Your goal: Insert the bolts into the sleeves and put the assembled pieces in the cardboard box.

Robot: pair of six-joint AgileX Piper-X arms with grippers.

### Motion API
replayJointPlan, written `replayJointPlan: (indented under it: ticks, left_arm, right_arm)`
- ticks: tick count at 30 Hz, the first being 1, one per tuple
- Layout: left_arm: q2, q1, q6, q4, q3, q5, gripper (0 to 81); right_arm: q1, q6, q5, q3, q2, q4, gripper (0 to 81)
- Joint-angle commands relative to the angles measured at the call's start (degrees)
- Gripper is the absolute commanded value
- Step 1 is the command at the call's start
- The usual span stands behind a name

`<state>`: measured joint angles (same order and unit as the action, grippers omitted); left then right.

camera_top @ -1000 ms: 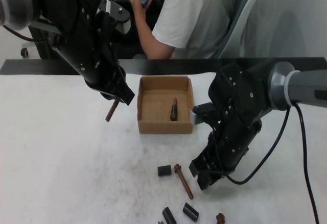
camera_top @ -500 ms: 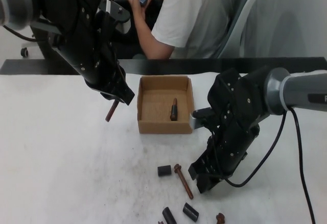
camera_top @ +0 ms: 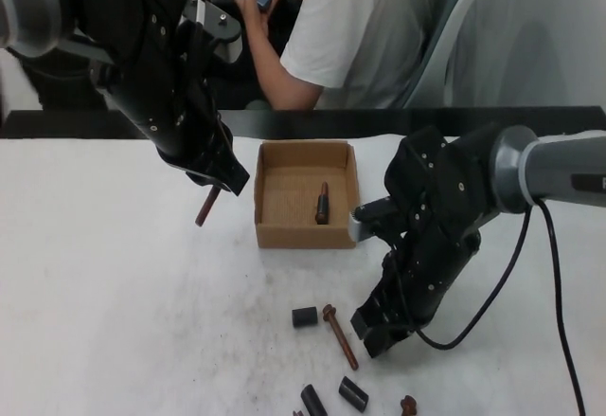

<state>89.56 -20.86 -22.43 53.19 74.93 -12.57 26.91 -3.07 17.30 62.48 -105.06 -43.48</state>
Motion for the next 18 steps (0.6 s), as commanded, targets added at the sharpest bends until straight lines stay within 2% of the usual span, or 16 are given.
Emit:
replayJointPlan:
  ticks: [1, 4, 10, 11, 14, 16, 18]
  left_arm:
    - [-1.4, 0.1, 0.4, 0.2, 0.6, -0.4, 0.0]
    - [-1.5, 0.1, 1.3, -0.2, 0.6, -1.9, 0.0]
    - [-1.5, 1.3, 8.0, -2.7, 0.6, -13.2, 0.0]
    - [-1.5, 1.5, 9.3, -4.2, 0.6, -15.8, 0.0]
    - [-1.5, 2.6, 14.8, -11.7, 0.6, -32.5, 0.0]
    - [-1.5, 3.2, 22.8, -18.5, 0.5, -38.2, 0.1]
    - [-1.5, 4.2, 27.6, -25.4, 0.3, -40.9, 0.1]
  right_arm:
    - [-0.5, -3.2, 3.6, 0.1, 4.0, 1.2, 0.8]
    - [-1.8, 2.0, 12.7, 0.1, 7.7, 5.0, 0.8]
    - [-3.6, 14.3, 26.8, 0.1, 13.9, 19.4, 0.8]
    - [-3.6, 15.8, 28.9, 0.1, 14.7, 21.9, 0.8]
    - [-3.6, 19.5, 34.6, 0.1, 16.0, 27.4, 0.8]
    - [-3.6, 21.4, 36.5, 0.1, 16.3, 29.3, 0.8]
    - [-3.7, 21.6, 37.4, 0.1, 16.3, 29.6, 0.8]
